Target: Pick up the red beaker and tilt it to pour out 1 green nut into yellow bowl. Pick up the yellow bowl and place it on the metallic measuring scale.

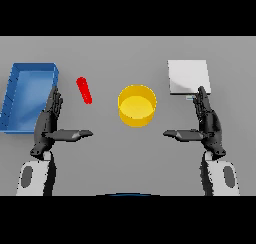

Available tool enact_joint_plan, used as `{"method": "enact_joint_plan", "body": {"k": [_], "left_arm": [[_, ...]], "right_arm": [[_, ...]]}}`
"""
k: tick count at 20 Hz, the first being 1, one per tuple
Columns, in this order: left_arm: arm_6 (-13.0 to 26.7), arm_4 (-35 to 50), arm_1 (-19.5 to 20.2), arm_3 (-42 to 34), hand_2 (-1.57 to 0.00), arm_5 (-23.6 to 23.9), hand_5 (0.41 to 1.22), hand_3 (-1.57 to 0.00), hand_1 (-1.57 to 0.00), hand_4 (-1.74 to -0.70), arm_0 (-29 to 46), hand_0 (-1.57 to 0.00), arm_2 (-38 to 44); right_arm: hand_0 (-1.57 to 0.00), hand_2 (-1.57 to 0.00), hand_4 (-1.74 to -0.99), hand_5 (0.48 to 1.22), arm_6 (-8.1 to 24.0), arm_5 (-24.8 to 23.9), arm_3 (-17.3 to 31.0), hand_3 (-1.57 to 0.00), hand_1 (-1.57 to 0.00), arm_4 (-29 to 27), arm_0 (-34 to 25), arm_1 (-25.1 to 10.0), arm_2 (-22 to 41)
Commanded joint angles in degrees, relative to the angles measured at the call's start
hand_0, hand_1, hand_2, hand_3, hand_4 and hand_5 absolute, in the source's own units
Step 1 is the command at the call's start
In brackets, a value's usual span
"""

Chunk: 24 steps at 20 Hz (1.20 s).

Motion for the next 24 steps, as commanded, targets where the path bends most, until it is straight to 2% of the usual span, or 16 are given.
{"method": "enact_joint_plan", "body": {"k": [1,6,7,8,9,11,13,16,18,19,24], "left_arm": [[0.06,0.1,0.11,0.07,0.0,0.01,0.599,0.0,0.0,-1.15,-0.1,0.0,0.13],[0.17,1.07,1.25,1.23,0.0,-0.54,0.599,0.0,0.0,-1.15,-1.06,0.0,1.42],[-0.87,-0.93,2.71,-1.04,0.0,-1.3,0.599,0.0,0.0,-1.15,0.88,0.0,-0.25],[-1.05,-2.29,3.56,-3.56,0.0,-1.73,0.599,0.0,0.0,-1.16,2.43,0.0,-1.64],[-0.34,-3.32,3.86,-4.4,0.0,-1.81,0.599,0.0,0.0,-1.16,3.08,0.0,-2.54],[1.64,-4.05,4.64,-6.48,0.0,-1.79,0.599,0.0,0.0,-1.16,3.55,0.0,-3.19],[2.83,-4.6,4.9,-7.03,0.0,-2.04,0.602,0.0,0.0,-1.16,3.71,0.0,-3.82],[2.85,-6.28,4.96,-5.87,0.0,-2.11,0.602,0.0,0.0,-1.16,3.5,0.0,-4.81],[2.75,-6.79,5.02,-2.84,0.0,-1.81,0.605,0.0,0.0,-1.17,1.1,0.0,-4.26],[2.52,-7.54,4.44,0.27,0.0,-1.26,0.611,0.0,0.0,-1.19,-1.44,0.0,-4.2],[-1.01,-9.78,3.87,11.08,0.0,0.24,0.636,0.0,0.0,-1.23,-8.65,0.0,-3.15]], "right_arm": [[0.0,0.0,-1.167,0.599,0.0,-0.06,-0.01,0.0,0.0,0.01,0.0,0.04,0.03],[0.0,0.0,-1.167,0.599,-0.32,-0.11,-0.66,0.0,0.0,0.42,0.64,0.49,0.72],[0.0,0.0,-1.167,0.599,-3.87,-2.44,-2.16,0.0,0.0,7.14,2.11,-2.17,2.62],[0.0,0.0,-1.163,0.595,-5.54,-3.74,-3.52,0.0,0.0,11.27,3.43,-3.01,4.41],[0.0,0.0,-1.162,0.594,-6.14,-4.49,-5.27,0.0,0.0,14.01,5.09,-3.11,6.02],[0.0,0.0,-1.159,0.59,-4.23,-5.49,-6.98,0.0,0.0,17.19,6.47,-3.12,7.58],[0.0,0.0,-1.173,0.593,-3.29,-5.57,-6.61,0.0,0.0,17.24,5.81,-3.0,7.48],[0.0,0.0,-1.199,0.603,-4.29,-4.88,-6.82,0.0,0.0,15.78,6.33,-3.0,7.06],[0.0,0.0,-1.224,0.611,-5.08,-3.85,-6.89,0.0,0.0,14.27,6.49,-2.9,6.87],[0.0,0.0,-1.23,0.617,-4.42,-4.1,-7.04,0.0,0.0,15.06,6.2,-2.99,7.15],[0.0,0.0,-1.267,0.632,-5.52,-3.09,-6.93,0.0,0.0,13.6,6.19,-3.09,6.8]]}}
